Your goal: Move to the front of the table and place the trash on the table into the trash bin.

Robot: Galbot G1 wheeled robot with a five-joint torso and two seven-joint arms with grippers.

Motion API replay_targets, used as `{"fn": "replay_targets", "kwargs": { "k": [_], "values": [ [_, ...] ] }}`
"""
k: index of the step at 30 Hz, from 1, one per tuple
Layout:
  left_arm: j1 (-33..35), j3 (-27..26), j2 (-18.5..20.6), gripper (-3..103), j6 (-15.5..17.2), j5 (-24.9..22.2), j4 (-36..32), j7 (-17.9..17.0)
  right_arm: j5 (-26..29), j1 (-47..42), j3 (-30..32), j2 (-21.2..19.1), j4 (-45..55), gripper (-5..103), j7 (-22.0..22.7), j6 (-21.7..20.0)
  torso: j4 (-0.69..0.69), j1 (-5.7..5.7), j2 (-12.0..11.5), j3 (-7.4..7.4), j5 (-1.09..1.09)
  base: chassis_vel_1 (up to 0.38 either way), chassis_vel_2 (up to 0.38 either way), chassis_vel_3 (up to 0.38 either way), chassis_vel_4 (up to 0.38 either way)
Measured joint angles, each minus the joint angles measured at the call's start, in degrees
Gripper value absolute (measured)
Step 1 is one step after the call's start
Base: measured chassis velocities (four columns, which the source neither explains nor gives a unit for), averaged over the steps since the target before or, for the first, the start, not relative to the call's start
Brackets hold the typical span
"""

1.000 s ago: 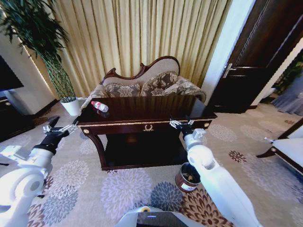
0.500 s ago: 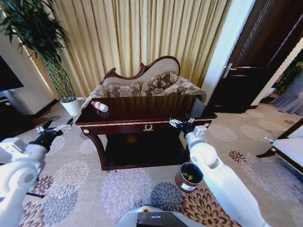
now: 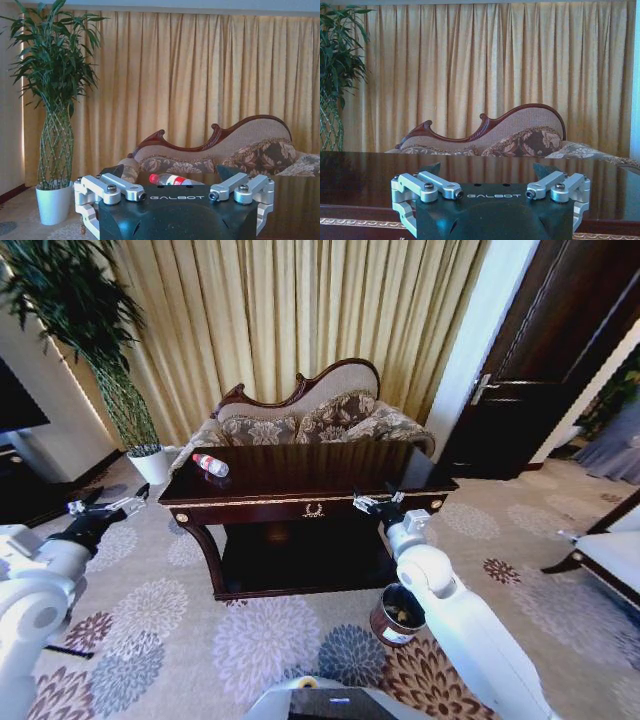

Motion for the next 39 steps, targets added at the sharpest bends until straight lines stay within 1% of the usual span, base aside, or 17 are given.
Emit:
{"fn": "replay_targets", "kwargs": {
  "k": [7,10,14,23,39],
  "values": [
    [0.02,0.23,-0.14,100,-0.05,0.16,-0.24,0.05,-0.25,-0.4,-0.03,0.05,0.2,100,-0.45,0.02,-0.01,0.0,0.0,0.0,0.0,-0.003,0.006,0.004,-0.008],
    [0.21,0.24,-0.29,100,-0.05,0.27,-0.26,0.07,-0.25,-0.45,-0.13,0.1,0.23,100,-0.63,0.05,0.0,0.0,0.0,0.0,0.0,-0.028,0.055,0.035,-0.046],
    [0.27,0.41,-0.31,100,-0.2,1.29,1.0,0.41,-0.17,-0.5,-0.34,0.12,0.47,100,-0.76,0.07,0.0,-0.01,0.0,0.0,0.0,-0.056,0.066,0.064,-0.067],
    [-0.87,0.98,0.92,100,-0.42,1.57,2.47,0.78,-0.18,-0.54,-0.22,0.3,0.29,100,-1.07,0.3,-0.01,0.0,0.0,0.0,0.0,-0.108,0.111,0.12,-0.112],
    [-0.72,1.47,0.91,100,-0.58,1.63,2.57,0.98,-0.49,-0.65,-0.05,0.6,-0.13,100,-1.19,0.7,0.0,0.0,0.0,0.0,0.0,-0.109,0.108,0.109,-0.098]
  ]
}}
